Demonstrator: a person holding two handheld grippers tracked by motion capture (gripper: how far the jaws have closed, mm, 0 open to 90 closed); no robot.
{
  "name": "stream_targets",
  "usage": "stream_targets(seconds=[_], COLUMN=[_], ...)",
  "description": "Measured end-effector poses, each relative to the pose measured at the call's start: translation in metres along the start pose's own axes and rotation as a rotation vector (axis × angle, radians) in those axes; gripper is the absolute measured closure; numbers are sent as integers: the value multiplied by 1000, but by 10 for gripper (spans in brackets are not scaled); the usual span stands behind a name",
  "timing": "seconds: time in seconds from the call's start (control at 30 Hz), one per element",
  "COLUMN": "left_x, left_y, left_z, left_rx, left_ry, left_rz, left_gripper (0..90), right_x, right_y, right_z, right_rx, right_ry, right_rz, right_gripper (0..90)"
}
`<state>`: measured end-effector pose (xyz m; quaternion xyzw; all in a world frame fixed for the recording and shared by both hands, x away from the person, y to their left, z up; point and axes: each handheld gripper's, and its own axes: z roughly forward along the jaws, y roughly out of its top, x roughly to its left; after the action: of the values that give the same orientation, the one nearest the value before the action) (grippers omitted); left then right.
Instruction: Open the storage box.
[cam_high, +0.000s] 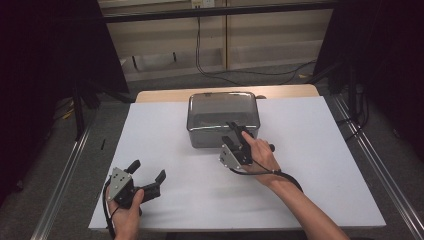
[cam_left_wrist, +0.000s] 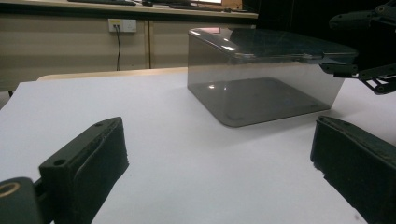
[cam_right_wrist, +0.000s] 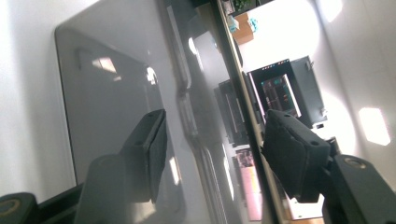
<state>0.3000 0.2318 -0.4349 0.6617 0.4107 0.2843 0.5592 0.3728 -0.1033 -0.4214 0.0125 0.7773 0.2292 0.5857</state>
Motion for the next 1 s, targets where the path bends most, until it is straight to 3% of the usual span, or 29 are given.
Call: stream_targets(seconds=[0.1, 0.3, 0.73, 1.0], left_x=[0, -1, 1, 1], left_y=[0, 0, 0, 1], left_z=[0, 0, 0, 1], left_rx=[2, 3, 11, 6], left_ry=[-5, -4, -4, -6], left_rz=[1, 4, 7, 5], left_gripper=[35, 35, 34, 31], right_x=[4, 10, 17, 17], right_y=[2, 3, 4, 6], right_z=[1, 3, 6, 5], right_rx=[7, 31, 57, 58], right_ry=[-18, -21, -28, -36], right_rz=[-80, -139, -213, -201], right_gripper=[458, 548, 707, 782])
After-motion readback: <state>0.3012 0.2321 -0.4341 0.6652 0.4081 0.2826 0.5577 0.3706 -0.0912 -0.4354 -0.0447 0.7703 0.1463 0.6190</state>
